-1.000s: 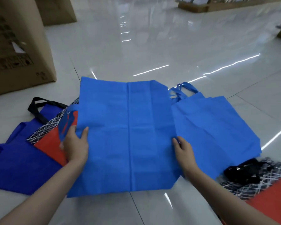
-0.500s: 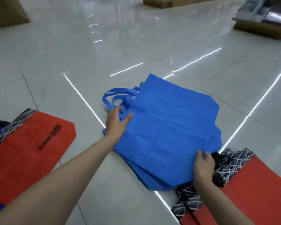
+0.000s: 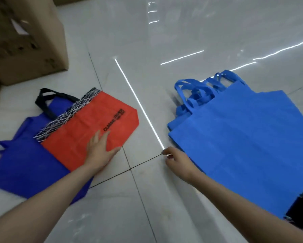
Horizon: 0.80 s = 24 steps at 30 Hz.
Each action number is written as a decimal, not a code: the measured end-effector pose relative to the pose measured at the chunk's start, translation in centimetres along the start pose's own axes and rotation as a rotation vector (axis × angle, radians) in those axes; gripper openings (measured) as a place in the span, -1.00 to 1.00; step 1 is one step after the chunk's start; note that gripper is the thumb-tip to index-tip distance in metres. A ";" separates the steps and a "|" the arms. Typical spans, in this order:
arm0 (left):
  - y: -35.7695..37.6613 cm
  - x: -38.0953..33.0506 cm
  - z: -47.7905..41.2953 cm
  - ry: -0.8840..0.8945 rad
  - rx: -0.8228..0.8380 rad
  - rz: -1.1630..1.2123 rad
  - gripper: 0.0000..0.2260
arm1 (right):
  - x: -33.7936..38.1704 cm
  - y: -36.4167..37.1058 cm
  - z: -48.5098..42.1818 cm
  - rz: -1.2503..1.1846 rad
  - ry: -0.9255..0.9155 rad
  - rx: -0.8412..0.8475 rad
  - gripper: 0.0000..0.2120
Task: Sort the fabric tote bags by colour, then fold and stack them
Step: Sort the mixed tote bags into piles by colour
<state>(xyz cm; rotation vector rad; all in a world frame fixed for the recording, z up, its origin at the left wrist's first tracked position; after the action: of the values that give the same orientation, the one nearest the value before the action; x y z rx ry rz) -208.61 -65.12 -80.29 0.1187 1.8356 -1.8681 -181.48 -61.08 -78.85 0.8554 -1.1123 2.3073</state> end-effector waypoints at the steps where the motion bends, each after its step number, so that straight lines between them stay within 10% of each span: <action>1: 0.1 1.5 0.6 -0.074 0.050 -0.013 -0.28 | 1.5 1.5 -0.6 -0.116 0.050 0.028 -0.65; 9: 2.0 4.2 5.9 0.135 0.072 0.035 -0.28 | 9.6 11.4 -4.1 -0.928 0.362 0.082 -0.86; 16: -1.4 8.0 7.8 0.069 -0.308 0.036 -0.57 | 9.1 11.5 -2.8 -0.309 0.058 -0.457 -0.93; 19: -1.7 10.8 8.9 -0.225 -0.061 0.046 -0.15 | 8.8 9.0 -2.4 -0.387 0.075 -0.597 -0.86; 24: -0.9 10.6 11.2 -0.151 0.317 -0.156 0.29 | 8.0 4.8 -1.7 -0.427 0.007 -0.695 -0.85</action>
<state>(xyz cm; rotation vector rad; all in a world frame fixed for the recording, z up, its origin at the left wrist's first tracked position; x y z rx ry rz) -214.95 -78.97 -82.88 -0.0565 1.4747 -2.2018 -190.70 -61.60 -76.71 0.7086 -1.4298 1.4277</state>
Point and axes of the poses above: each hand's wrist, its own z-axis away from the middle knuckle, its own y-axis out of the palm, x = y × z, the point moved 2 cm from there along -z, towards the middle knuckle, and after that the axes turned 9 degrees about y, right-handed, at the moved point
